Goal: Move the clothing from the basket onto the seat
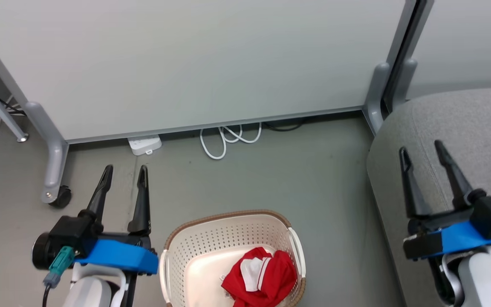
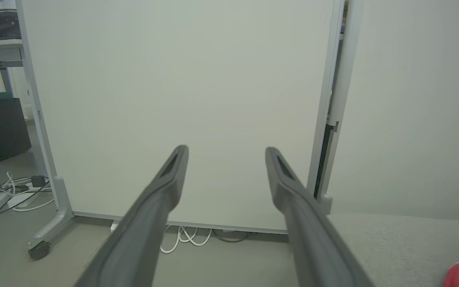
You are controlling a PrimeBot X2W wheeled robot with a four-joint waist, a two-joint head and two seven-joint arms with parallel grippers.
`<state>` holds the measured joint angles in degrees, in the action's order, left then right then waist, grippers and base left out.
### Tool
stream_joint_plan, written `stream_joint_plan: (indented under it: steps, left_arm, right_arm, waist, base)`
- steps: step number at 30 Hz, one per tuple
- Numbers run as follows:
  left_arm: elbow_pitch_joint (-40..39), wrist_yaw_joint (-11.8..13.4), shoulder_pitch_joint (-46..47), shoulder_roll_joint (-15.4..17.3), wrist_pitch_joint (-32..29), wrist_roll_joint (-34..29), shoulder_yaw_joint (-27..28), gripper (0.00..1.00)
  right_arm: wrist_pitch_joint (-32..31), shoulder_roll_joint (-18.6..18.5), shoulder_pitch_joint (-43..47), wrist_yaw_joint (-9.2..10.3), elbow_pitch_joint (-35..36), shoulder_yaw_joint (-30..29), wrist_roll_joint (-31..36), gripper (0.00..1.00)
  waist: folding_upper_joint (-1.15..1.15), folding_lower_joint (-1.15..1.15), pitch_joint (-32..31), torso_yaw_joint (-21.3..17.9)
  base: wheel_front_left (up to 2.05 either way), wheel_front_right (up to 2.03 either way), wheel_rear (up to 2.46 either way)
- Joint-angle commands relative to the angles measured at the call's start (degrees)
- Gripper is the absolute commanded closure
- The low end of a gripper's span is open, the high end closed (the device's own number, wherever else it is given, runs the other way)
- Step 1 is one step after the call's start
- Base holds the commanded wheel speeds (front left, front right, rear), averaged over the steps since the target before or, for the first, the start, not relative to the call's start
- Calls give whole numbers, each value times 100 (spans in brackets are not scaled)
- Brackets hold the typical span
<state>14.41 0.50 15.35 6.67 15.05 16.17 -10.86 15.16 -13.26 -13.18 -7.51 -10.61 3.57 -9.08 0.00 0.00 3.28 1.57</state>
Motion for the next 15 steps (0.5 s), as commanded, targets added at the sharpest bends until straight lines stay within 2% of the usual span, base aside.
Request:
stream_joint_plan:
  steps: [1, 9, 15]
  left_arm:
    - [-29, -53, -118, -6, 18, -60, 106, 0]
    - [-258, -384, -584, -199, 19, -385, 510, 0]
    - [-301, -529, -826, -300, 18, -517, 659, 0]
  right_arm:
    - [0, 66, 131, 3, 4, 6, 9, 0]
    - [1, 380, 578, 3, 103, -55, 6, 0]
    - [1, 542, 843, 3, 90, -54, 7, 0]
  waist:
    - [0, 0, -90, 80]
    - [0, 0, -259, 210]
    - [0, 0, -316, 227]
  base:
    - [0, 0, 0]
    - [0, 0, 0]
    - [0, 0, 0]
